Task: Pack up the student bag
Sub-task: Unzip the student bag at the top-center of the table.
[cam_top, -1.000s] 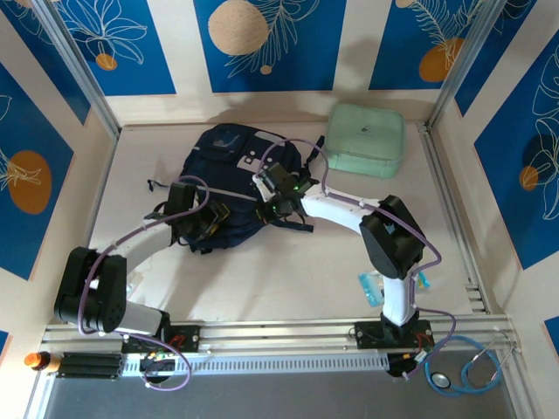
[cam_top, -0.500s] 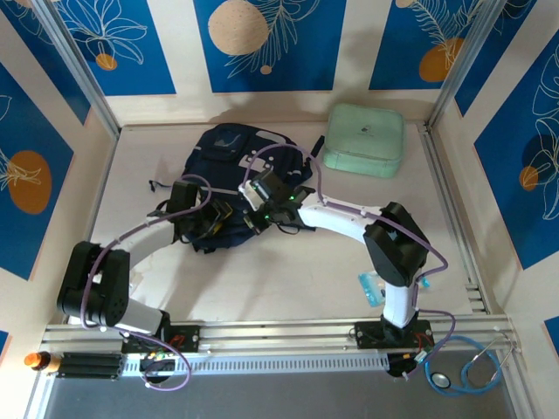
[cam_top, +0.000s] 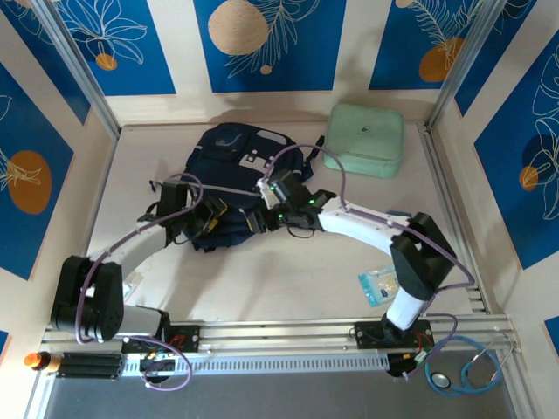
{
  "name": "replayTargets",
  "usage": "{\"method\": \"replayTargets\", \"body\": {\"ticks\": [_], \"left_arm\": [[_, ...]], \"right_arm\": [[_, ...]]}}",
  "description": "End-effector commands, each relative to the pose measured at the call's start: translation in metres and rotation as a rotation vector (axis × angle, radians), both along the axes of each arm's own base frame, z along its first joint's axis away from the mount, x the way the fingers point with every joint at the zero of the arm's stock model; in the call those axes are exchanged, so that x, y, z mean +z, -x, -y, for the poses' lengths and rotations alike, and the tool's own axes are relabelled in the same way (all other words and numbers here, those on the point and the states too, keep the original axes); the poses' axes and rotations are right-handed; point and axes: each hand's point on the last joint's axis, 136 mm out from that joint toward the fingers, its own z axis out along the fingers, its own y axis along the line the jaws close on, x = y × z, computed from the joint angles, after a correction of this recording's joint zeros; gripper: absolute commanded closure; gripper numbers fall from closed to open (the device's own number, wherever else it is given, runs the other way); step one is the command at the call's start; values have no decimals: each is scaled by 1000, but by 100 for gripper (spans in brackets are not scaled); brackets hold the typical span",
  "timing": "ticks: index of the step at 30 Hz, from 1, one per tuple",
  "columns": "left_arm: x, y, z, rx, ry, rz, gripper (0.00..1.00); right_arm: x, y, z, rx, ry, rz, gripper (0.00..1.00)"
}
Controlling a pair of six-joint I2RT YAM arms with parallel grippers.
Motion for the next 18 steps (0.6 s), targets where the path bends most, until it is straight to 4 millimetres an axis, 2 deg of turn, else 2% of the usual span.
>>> {"method": "replayTargets", "body": {"ticks": [1,5,9,12,15,18], "left_arm": [[21,11,3,-121,-55,85,48],[37,25,-3,-177,-216,149,45],[51,29,5,-225,-325,177,44],[52,27,21,-269,-373,183,44],[50,24,50,-364,-397,216,45],[42,21,66,-414,-432,208,45]], "right_arm": [[23,-4,3,-73,-126,-84,42],[27,-16,7,-156,-174,-141,33],[29,-33,13,-250,-193,-169,25],[25,-45,23,-330,-201,-198,19],[22,-52,30,-372,-217,-233,18],[18,-54,34,-393,-216,-244,18]]}}
